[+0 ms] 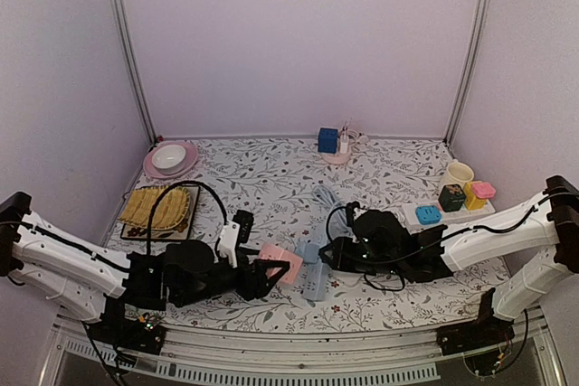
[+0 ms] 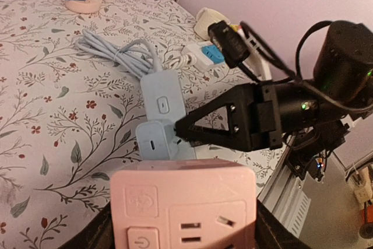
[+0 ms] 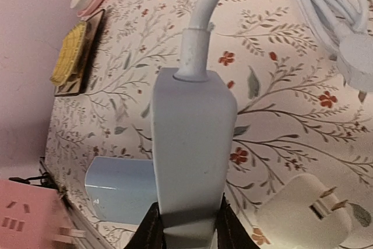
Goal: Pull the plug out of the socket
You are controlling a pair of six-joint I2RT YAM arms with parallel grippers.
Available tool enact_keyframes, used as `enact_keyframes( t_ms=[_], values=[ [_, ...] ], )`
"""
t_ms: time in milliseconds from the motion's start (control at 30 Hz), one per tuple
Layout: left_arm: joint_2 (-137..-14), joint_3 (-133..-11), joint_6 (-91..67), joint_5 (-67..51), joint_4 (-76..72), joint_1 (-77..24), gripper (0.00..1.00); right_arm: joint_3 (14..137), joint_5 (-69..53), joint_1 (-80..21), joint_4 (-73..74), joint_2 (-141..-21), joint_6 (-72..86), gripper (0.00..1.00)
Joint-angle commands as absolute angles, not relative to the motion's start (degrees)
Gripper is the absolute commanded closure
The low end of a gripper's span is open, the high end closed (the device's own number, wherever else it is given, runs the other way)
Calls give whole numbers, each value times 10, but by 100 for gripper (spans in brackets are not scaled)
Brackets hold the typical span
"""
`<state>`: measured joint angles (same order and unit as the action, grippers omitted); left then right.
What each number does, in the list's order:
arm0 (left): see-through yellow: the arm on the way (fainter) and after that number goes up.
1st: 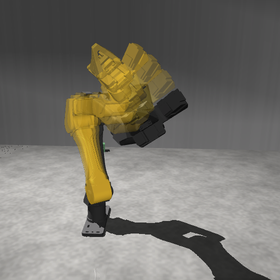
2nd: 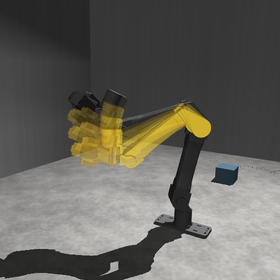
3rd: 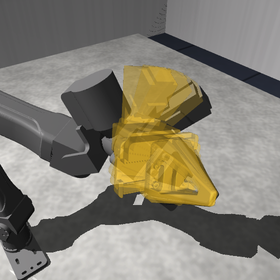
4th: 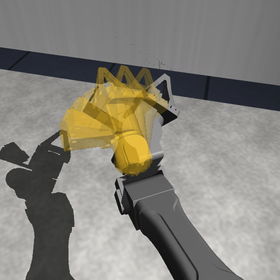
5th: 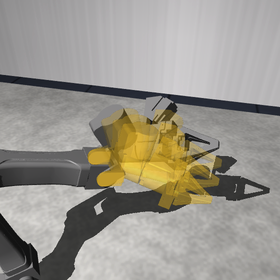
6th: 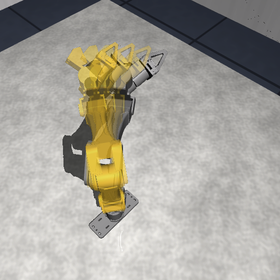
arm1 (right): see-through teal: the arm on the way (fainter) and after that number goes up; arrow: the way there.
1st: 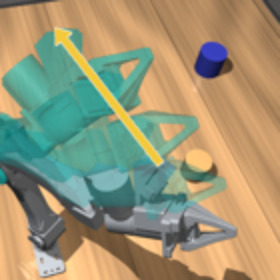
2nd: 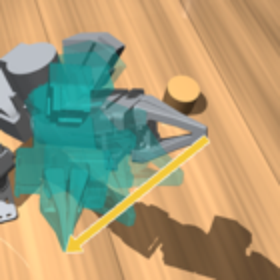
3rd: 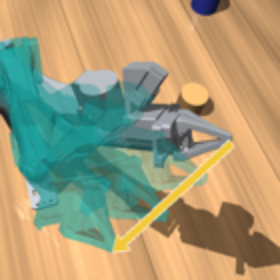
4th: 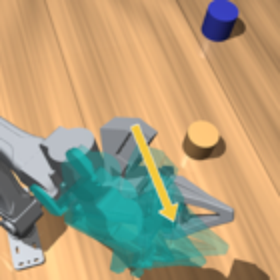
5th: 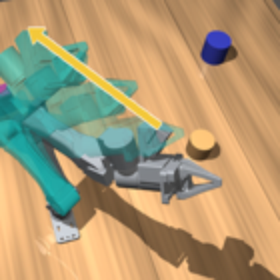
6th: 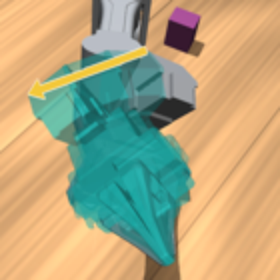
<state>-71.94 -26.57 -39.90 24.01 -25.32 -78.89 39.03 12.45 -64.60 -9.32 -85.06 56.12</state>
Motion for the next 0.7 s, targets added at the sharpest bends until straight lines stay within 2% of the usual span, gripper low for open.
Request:
enact_keyframes(
  t_ms=[0, 133, 367, 467, 667],
  values=[
    [-697, -278, -371, 238, -289, -800, 67, 384, 179, -640, -41, -848, 533, 97],
    [-689, -266, -388, 252, -306, -799, 67, 382, 172, -640, -46, -848, 533, 97],
    [-683, -289, -521, 327, -96, -755, 65, 367, 167, -640, -58, -820, 531, 97],
    [-684, -278, -581, 293, -23, -698, 65, 360, 161, -640, -64, -807, 527, 97],
    [-656, -221, -599, 238, -25, -619, 63, 359, 141, -640, -76, -807, 520, 97]
  ],
)
